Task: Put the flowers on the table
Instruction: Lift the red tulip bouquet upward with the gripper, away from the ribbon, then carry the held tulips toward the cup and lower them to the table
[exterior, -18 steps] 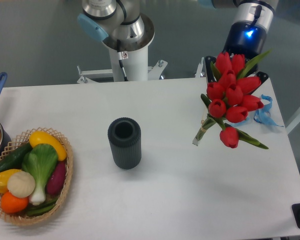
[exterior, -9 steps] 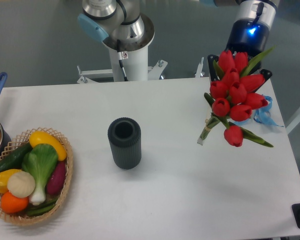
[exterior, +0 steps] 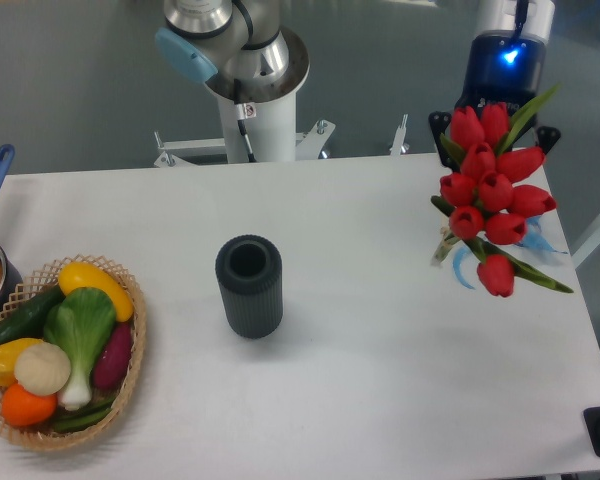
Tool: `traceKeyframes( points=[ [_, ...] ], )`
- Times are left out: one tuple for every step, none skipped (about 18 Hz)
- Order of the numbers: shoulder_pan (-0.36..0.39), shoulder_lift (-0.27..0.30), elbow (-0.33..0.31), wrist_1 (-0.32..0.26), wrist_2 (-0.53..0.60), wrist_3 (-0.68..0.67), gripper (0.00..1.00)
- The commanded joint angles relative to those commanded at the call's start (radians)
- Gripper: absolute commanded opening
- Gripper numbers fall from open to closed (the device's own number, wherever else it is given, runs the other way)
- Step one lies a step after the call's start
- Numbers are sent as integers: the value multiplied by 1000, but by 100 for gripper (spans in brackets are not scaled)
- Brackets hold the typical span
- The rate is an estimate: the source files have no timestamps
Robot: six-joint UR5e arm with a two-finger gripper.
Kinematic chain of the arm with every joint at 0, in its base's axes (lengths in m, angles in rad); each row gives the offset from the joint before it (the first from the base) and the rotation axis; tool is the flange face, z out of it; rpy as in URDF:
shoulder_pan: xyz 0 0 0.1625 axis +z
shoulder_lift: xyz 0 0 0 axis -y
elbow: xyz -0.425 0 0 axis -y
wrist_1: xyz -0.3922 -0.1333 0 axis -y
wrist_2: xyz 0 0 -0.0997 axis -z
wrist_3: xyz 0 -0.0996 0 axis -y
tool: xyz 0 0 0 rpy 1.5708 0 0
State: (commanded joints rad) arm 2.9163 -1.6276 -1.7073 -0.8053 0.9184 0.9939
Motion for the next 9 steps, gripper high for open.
traceKeyframes(
  points=[
    [-17, -5, -3, 2, 55, 14, 36],
    [-35, -12, -3, 0, 118, 29, 37],
    [-61, -24, -5, 0, 176, 57, 37],
    [-92, -46, -3, 0, 228, 78, 37],
    [-121, -64, -3, 0, 282, 89, 37],
    [-146, -87, -3, 2, 342, 103, 37],
    [-169, -112, 3, 5, 394, 124, 37],
    [-196, -136, 8, 5, 431, 150, 37],
    [-224, -161, 14, 5, 456, 170, 37]
  ],
)
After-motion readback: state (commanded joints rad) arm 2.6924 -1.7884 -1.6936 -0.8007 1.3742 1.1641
